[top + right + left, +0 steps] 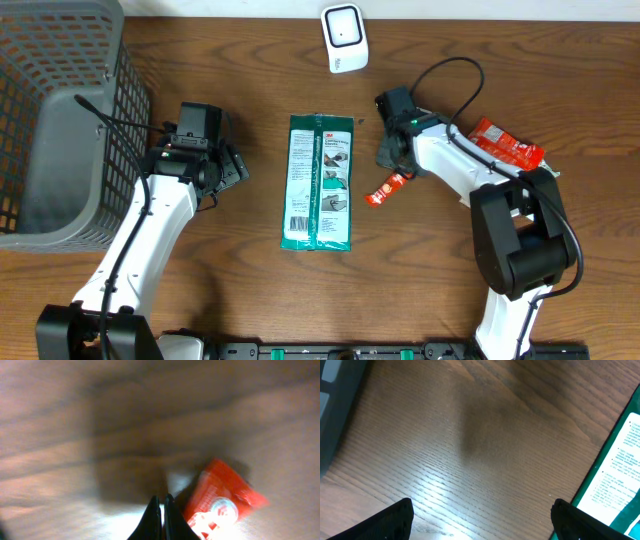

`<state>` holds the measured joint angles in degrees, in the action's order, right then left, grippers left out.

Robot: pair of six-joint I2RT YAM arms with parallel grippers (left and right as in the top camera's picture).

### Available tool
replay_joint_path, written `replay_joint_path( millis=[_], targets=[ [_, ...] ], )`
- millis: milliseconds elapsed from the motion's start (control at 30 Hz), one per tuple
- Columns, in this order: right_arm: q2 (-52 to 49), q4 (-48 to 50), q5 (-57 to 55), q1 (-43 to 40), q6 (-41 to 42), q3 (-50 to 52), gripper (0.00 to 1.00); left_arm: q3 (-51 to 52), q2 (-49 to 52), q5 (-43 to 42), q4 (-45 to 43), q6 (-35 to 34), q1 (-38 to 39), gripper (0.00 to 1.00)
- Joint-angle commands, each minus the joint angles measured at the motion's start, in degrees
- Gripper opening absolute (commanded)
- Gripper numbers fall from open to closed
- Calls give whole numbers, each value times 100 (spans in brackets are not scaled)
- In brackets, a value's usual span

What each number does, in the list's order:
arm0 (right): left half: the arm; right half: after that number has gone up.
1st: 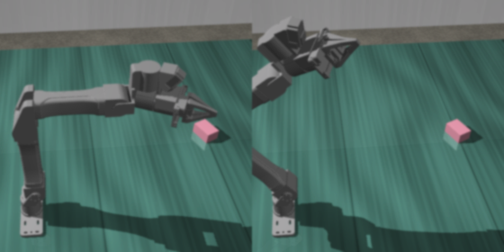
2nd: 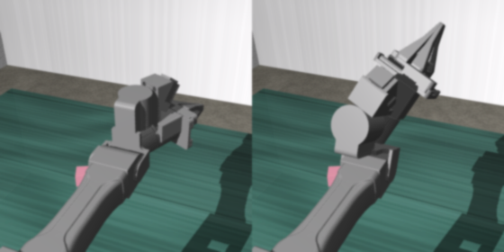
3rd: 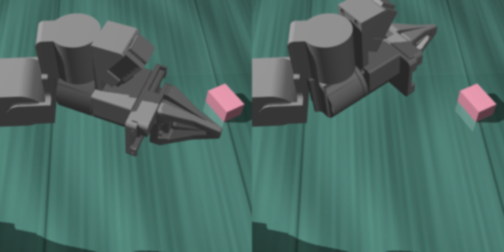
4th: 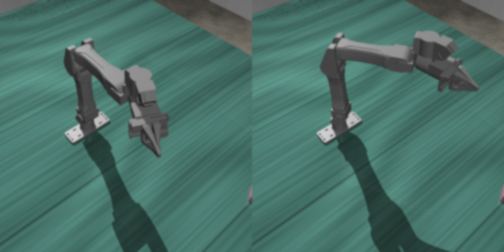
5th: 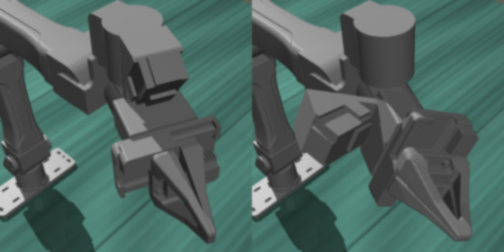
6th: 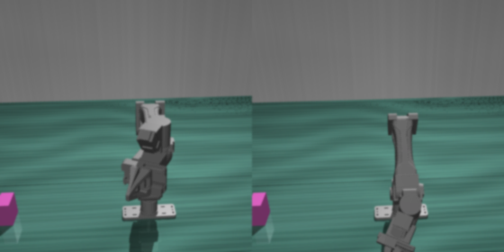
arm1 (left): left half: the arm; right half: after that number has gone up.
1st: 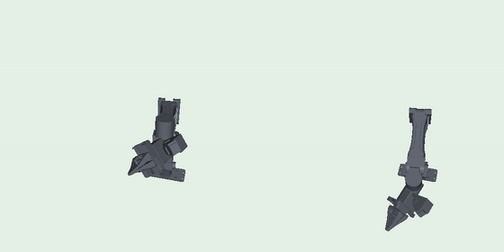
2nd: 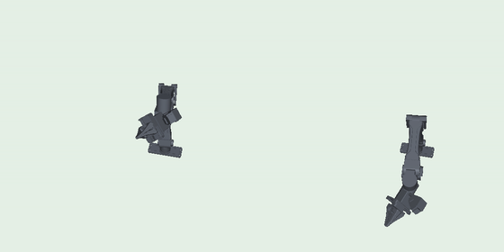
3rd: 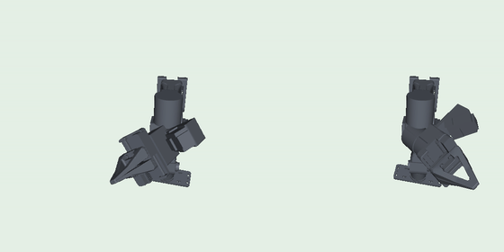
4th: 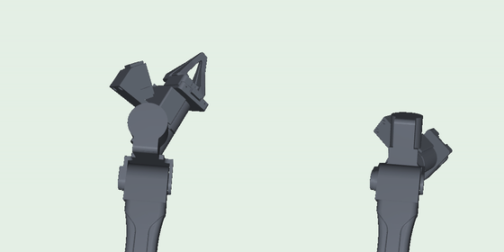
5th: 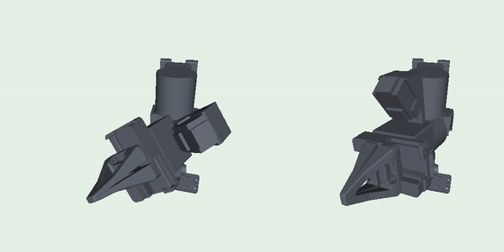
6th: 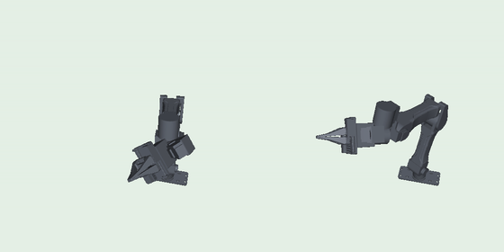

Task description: Scan the item barcode

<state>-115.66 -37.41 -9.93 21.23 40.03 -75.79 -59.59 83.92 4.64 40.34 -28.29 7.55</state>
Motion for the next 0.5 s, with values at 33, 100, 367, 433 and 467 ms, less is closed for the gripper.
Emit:
replay_joint_path(
  millis=[33, 100, 367, 433, 467],
  targets=[
    [-37, -723, -157, -186, -111, -37, 1, -57, 31, 31, 13, -11, -20, 89],
    [-37, -1043, -155, -186, -111, -37, 1, -57, 31, 31, 13, -11, -20, 89],
    [-37, -2133, 509, -157, -116, -37, 1, -57, 31, 31, 13, -9, -20, 89],
    [-37, -2367, 713, -160, -227, -37, 1, -57, 31, 31, 13, -9, -20, 89],
    [-37, -2439, 831, -160, -376, -37, 1, -57, 31, 31, 13, -11, -20, 89]
  ],
)
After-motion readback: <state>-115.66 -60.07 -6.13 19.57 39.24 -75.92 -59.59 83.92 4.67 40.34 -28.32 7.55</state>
